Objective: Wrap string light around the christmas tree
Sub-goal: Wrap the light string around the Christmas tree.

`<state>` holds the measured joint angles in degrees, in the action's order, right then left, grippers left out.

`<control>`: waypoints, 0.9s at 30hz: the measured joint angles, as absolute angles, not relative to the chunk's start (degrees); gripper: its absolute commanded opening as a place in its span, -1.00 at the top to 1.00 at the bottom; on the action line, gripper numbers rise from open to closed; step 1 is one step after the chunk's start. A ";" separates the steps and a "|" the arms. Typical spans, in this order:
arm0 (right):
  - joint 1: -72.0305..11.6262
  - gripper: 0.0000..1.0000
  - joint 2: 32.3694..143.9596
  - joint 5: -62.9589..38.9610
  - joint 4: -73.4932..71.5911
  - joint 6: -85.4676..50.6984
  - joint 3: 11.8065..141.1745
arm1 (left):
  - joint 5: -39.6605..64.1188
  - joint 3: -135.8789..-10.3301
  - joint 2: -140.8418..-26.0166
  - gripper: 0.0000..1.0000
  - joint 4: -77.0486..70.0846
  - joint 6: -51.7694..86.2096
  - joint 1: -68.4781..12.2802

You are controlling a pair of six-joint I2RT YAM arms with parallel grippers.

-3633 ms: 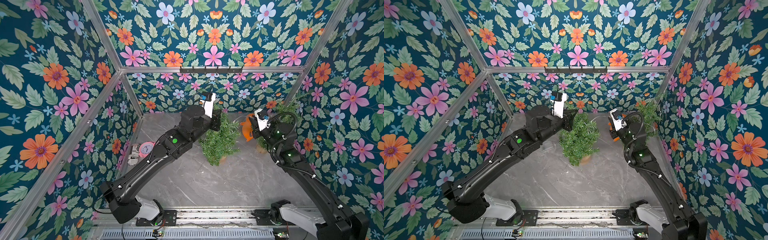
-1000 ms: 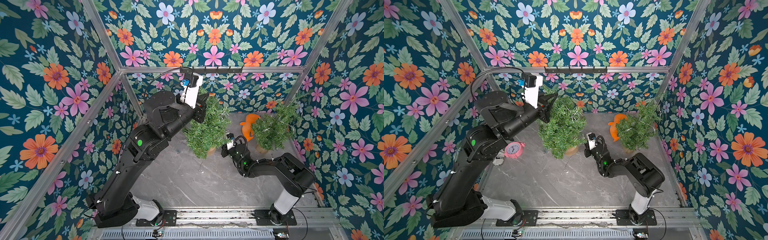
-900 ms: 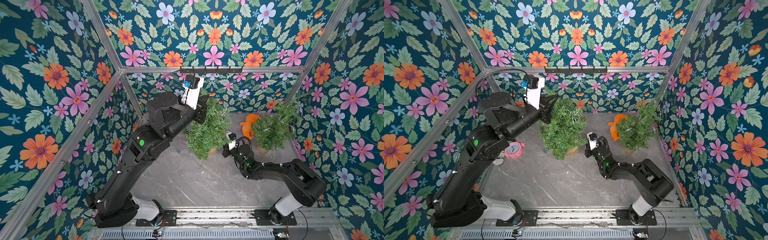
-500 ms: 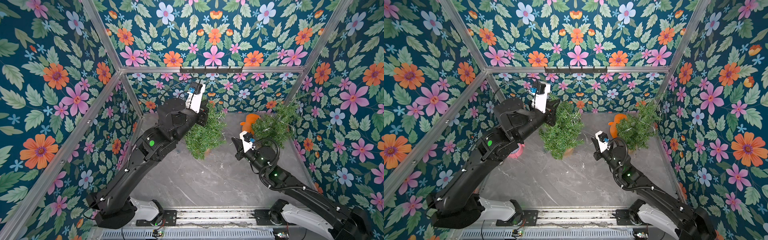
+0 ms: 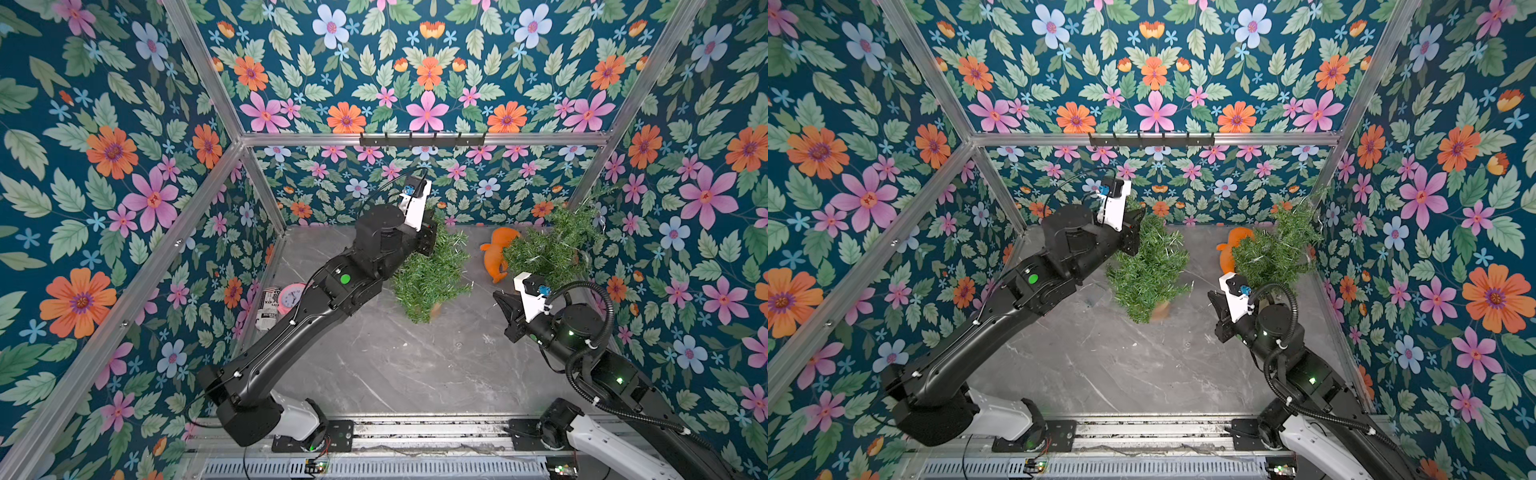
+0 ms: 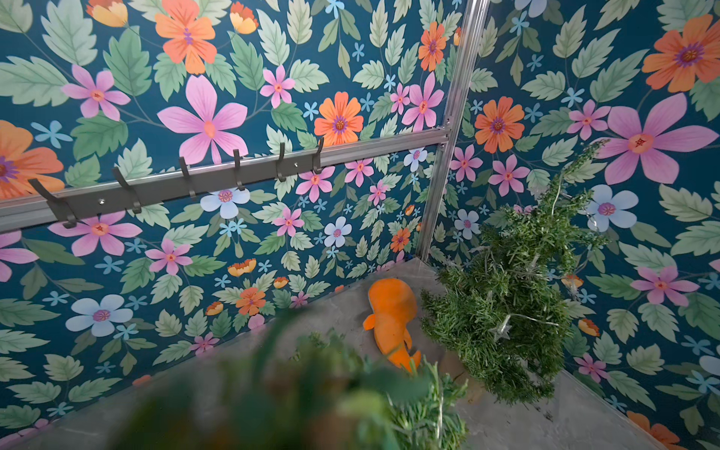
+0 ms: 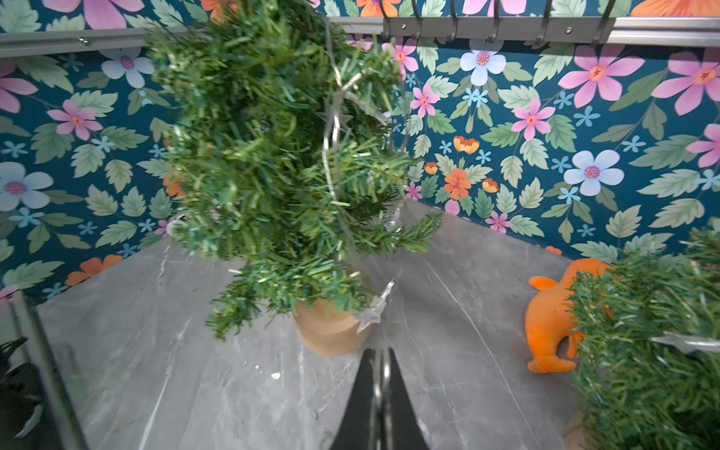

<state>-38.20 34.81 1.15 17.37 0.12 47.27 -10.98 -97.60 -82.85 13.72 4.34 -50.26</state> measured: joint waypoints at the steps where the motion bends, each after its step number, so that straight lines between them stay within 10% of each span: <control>1: -38.20 1.00 34.46 0.16 19.00 0.05 48.27 | -10.98 -97.58 -83.70 1.00 12.91 4.58 -50.26; 27: -38.20 1.00 34.98 12.53 26.44 2.46 56.58 | -5.21 -92.47 -86.91 1.00 4.62 10.52 -50.26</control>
<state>-38.20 34.98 12.53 26.44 2.46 56.58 -5.21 -92.47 -86.91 4.62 10.52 -50.26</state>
